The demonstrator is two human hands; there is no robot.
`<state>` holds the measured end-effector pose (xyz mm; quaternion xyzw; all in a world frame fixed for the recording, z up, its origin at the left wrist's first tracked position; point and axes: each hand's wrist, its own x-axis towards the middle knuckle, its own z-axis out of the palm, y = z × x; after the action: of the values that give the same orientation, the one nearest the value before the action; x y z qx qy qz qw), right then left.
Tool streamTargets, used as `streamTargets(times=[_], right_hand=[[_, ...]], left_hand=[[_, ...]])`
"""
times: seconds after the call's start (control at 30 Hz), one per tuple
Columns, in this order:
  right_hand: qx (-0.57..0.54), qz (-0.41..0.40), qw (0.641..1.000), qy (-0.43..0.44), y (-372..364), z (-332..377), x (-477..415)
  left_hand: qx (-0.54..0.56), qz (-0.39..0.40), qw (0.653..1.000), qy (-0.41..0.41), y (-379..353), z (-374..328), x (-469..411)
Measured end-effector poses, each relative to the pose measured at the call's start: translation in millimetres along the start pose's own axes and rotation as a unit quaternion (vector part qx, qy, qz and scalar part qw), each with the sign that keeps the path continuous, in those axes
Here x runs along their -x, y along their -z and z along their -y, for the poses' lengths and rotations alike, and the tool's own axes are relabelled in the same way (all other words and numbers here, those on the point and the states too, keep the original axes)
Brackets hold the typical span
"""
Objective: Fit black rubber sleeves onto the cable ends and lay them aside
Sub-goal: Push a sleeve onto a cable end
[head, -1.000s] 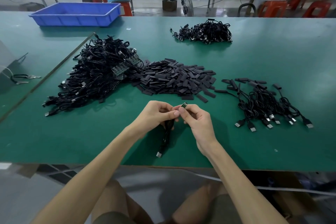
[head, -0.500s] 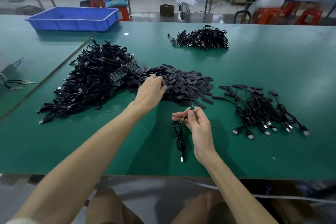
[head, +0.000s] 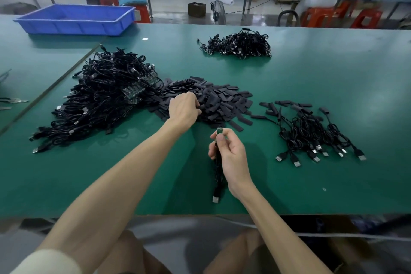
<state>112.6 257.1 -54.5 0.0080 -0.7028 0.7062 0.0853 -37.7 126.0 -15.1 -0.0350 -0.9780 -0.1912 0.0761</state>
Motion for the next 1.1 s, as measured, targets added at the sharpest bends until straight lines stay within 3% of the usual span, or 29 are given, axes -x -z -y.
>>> streamTargets(times=[0.13,0.2,0.33,0.47,0.67,0.93,1.1], right_hand=[[0.027,0.001,1.000,-0.001,-1,-2,1],[0.037,0.006,0.999,-0.003,-1,-2,1],[0.087,0.035,0.996,-0.003,-3,-1,2],[0.122,0.071,0.990,0.005,-4,-1,4],[0.084,0.069,0.994,0.012,-5,0,4],[0.067,0.094,0.993,0.014,-5,-1,5],[0.056,0.085,0.995,0.012,-3,2,6]], left_hand=[[0.047,-0.030,0.998,0.003,5,4,6],[0.147,-0.035,0.988,0.014,10,9,14],[0.329,0.014,0.944,0.025,22,19,45],[0.481,0.097,0.871,0.023,28,29,76],[0.521,0.146,0.841,0.011,19,41,100],[0.439,0.144,0.886,-0.044,7,42,107],[0.536,0.195,0.821,-0.035,11,45,108]])
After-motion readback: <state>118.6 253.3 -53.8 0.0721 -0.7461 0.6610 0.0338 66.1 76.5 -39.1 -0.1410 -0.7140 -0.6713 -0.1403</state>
